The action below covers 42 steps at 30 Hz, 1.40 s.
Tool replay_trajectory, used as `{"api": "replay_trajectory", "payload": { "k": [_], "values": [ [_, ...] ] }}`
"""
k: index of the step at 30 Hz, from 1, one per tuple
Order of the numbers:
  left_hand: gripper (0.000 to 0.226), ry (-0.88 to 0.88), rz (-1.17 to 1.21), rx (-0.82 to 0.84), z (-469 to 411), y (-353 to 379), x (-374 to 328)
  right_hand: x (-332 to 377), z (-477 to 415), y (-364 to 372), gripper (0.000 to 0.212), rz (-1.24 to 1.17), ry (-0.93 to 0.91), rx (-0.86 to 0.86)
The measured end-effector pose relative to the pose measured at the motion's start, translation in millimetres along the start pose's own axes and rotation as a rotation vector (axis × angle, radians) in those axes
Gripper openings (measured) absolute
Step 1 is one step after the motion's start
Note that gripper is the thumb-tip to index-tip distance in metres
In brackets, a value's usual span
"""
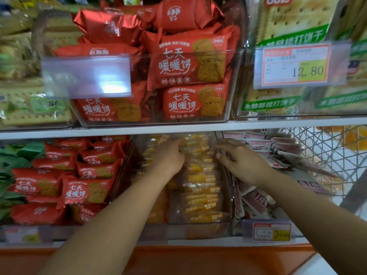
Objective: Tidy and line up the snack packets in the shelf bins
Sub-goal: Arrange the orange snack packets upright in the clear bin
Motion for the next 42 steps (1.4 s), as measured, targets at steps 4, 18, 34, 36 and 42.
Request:
{"api": "replay_trajectory", "payload": {
  "k": [4,18,34,36,42],
  "values": [
    [0.033,-0.082,-0.337,0.055,-28,4,16,-4,-3,5,0.038,0.026,0.018,0.053],
    [0.050,0.083,-0.045,0.230,-33,21,5,-6,-3,11,0.036,0.029,0.026,0.072],
    [0.030,0.040,-0.356,0.010,78,-37,89,130,-50,55,0.022,0.413,-0.150,0.177],
    [0.032,0.046,-0.335,-0.003,82,-31,91,133,-57,57,0.020,0.430,-0.126,0.172],
    [0.036,0.052,-0.329,-0.025,84,-29,91,132,-69,65,0.016,0.316,-0.103,0.253]
  ]
}}
Point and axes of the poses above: each hand's wrist, its own z-axis away from the middle knuckle, its own y-axis out of the palm, x = y × z, the point moved 10 cm from there along -z, towards the middle knuckle, and after that the axes turned 10 degrees about x, right-handed, at the moved point
